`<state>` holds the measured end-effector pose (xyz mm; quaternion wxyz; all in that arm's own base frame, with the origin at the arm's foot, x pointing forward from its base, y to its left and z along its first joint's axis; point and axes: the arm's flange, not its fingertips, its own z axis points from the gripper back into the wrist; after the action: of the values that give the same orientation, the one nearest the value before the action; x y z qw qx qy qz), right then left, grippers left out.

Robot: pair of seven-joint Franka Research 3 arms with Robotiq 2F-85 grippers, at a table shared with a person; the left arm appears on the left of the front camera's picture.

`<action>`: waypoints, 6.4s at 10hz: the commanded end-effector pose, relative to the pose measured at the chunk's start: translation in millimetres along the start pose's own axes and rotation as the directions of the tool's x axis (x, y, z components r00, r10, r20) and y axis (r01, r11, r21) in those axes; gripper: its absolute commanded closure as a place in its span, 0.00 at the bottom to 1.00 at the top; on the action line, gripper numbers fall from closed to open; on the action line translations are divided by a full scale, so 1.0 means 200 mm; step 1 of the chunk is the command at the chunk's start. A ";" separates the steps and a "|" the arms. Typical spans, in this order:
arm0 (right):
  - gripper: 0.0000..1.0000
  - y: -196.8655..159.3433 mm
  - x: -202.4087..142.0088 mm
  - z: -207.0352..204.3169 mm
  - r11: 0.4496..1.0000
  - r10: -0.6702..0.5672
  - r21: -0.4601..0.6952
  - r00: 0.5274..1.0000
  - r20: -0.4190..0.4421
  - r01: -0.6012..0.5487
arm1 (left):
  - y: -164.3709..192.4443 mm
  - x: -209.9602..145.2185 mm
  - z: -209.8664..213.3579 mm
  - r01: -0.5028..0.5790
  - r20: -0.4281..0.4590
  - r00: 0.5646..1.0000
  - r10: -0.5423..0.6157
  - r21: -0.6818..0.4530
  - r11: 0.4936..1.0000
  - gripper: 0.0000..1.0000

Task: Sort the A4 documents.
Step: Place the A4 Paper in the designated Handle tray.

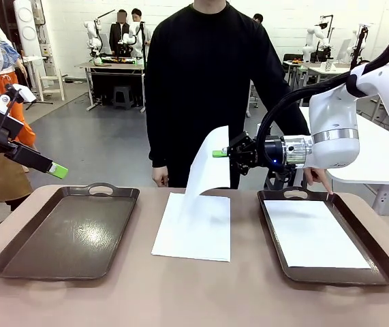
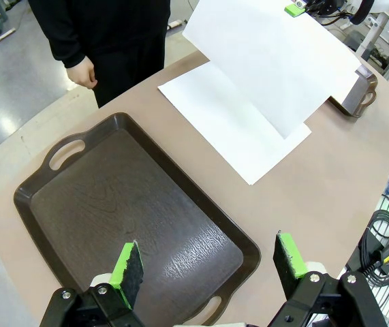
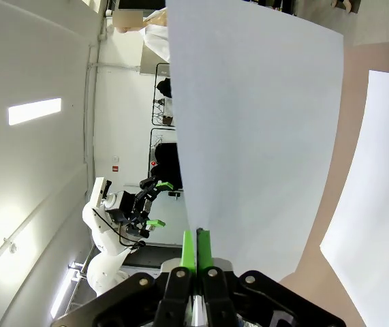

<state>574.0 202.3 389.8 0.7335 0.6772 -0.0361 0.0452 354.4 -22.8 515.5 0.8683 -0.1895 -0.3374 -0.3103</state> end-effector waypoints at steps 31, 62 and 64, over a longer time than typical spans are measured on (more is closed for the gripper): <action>0.99 -0.46 -0.15 1.47 0.691 -0.012 -0.721 0.997 -0.070 -0.043 | 0.01 -0.01 0.00 0.006 0.008 1.000 -0.006 -0.014 1.000 0.00; 0.00 -0.17 -0.11 1.28 0.295 -0.084 -0.934 0.968 -0.237 -0.203 | 0.01 -0.01 0.00 0.006 0.008 1.000 -0.006 -0.014 1.000 0.00; 0.00 -0.17 -0.11 1.28 0.295 -0.084 -0.934 0.968 -0.237 -0.203 | 0.01 -0.01 0.00 0.006 0.008 1.000 -0.006 -0.014 1.000 0.00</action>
<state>558.3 -57.4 373.9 0.9877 0.0973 0.0083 0.1219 354.4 -22.9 515.5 0.8684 -0.1895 -0.3373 -0.3102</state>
